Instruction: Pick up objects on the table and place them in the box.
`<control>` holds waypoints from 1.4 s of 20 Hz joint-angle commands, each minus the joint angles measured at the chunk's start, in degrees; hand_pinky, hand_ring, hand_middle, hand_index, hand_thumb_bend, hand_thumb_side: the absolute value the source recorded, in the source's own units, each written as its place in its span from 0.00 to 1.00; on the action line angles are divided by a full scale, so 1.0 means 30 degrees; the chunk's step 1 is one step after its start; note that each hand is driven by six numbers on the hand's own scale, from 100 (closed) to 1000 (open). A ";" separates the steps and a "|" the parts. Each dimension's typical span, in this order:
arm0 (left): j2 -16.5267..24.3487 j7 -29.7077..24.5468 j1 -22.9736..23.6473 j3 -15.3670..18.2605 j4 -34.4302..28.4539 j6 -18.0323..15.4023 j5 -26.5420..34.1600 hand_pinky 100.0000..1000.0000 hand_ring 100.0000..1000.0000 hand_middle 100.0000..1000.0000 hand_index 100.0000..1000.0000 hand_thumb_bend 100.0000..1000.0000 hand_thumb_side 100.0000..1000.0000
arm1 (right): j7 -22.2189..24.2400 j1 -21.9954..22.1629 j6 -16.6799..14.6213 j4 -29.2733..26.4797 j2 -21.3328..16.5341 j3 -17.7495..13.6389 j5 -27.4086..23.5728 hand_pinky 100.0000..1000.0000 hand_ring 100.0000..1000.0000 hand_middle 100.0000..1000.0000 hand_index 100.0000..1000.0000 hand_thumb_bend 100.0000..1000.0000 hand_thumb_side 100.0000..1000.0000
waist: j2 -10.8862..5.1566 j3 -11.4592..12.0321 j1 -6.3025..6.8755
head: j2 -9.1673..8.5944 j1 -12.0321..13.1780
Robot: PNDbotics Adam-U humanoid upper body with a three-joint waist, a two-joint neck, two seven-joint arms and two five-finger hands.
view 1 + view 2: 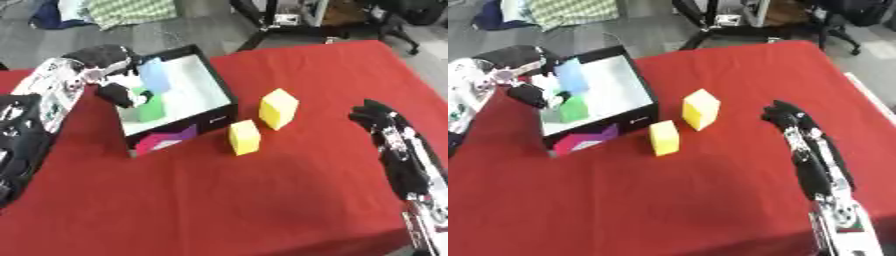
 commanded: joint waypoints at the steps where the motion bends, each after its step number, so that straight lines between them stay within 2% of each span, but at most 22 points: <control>1: 0.0332 0.0290 -0.0283 0.0171 -0.0258 0.0018 -0.0267 0.73 0.64 0.69 0.92 0.58 0.83 | 0.0078 -0.0186 -0.0022 -0.0197 -0.0296 -0.0014 -0.0103 0.99 0.81 0.76 0.85 0.00 0.68 | -0.0301 0.0005 -0.0079 | -0.0031 -0.0064; 4: 0.0655 0.0790 -0.0195 0.0523 -0.0734 0.0286 0.0159 0.74 0.63 0.68 0.92 0.56 0.86 | 0.0098 -0.0197 -0.0034 -0.0197 -0.0301 -0.0039 -0.0101 1.00 0.82 0.76 0.85 0.00 0.68 | -0.0302 0.0058 -0.0074 | -0.0031 -0.0088; 6: 0.1069 0.1424 -0.0009 0.0891 -0.1489 0.0669 0.0850 0.74 0.60 0.66 0.91 0.50 0.85 | 0.0108 -0.0215 -0.0043 -0.0195 -0.0322 -0.0064 -0.0087 1.00 0.82 0.76 0.86 0.00 0.68 | -0.0302 0.0110 -0.0060 | -0.0031 -0.0093; 7: 0.1256 0.1783 0.0134 0.1091 -0.1931 0.0895 0.1392 0.74 0.58 0.64 0.90 0.42 0.84 | 0.0109 -0.0233 -0.0050 -0.0190 -0.0343 -0.0081 -0.0075 1.00 0.82 0.76 0.86 0.00 0.67 | -0.0302 0.0138 -0.0057 | -0.0031 -0.0095; 9: 0.1774 0.2669 0.0538 0.1584 -0.3100 0.1445 0.3217 0.74 0.56 0.61 0.88 0.30 0.81 | 0.0081 -0.0352 -0.0080 -0.0163 -0.0467 -0.0149 -0.0008 1.00 0.82 0.76 0.86 0.00 0.66 | -0.0307 0.0228 -0.0048 | -0.0031 -0.0106; 12: 0.2757 0.3943 0.1489 0.2158 -0.5432 0.2348 0.6762 0.75 0.53 0.58 0.86 0.18 0.79 | 0.0034 -0.0843 -0.0218 -0.0049 -0.1039 -0.0201 0.0176 0.99 0.82 0.76 0.86 0.00 0.62 | -0.0310 0.0396 -0.0026 | -0.0031 -0.0106; 16: 0.4045 0.5804 0.3679 0.3075 -0.9251 0.3420 1.2529 0.75 0.51 0.55 0.84 0.13 0.78 | 0.0239 -0.1960 -0.0821 0.0495 -0.3024 0.0096 0.0700 0.99 0.82 0.76 0.86 0.00 0.53 | -0.0271 0.0664 -0.0014 | -0.0031 -0.0172; 20: 0.4515 0.7353 0.6010 0.3896 -1.2388 0.4398 1.6503 0.75 0.50 0.53 0.83 0.11 0.79 | 0.0754 -0.3370 -0.1632 0.1615 -0.5353 0.0800 0.1163 0.98 0.82 0.77 0.87 0.00 0.44 | -0.0244 0.0968 -0.0011 | -0.0031 -0.0059; 24: 0.4107 0.8304 0.8112 0.4551 -1.4393 0.5069 1.8800 0.75 0.49 0.53 0.83 0.10 0.81 | 0.1733 -0.4979 -0.2761 0.3155 -0.7837 0.1916 0.1752 0.97 0.83 0.78 0.89 0.00 0.38 | -0.0217 0.1358 0.0019 | -0.0031 0.0112; 28: 0.3321 0.8637 0.9751 0.5061 -1.5502 0.5410 1.9495 0.75 0.49 0.53 0.83 0.09 0.83 | 0.2857 -0.6493 -0.3908 0.5012 -0.9759 0.3134 0.2472 0.96 0.84 0.79 0.91 0.00 0.39 | -0.0150 0.1731 0.0052 | -0.0031 0.0124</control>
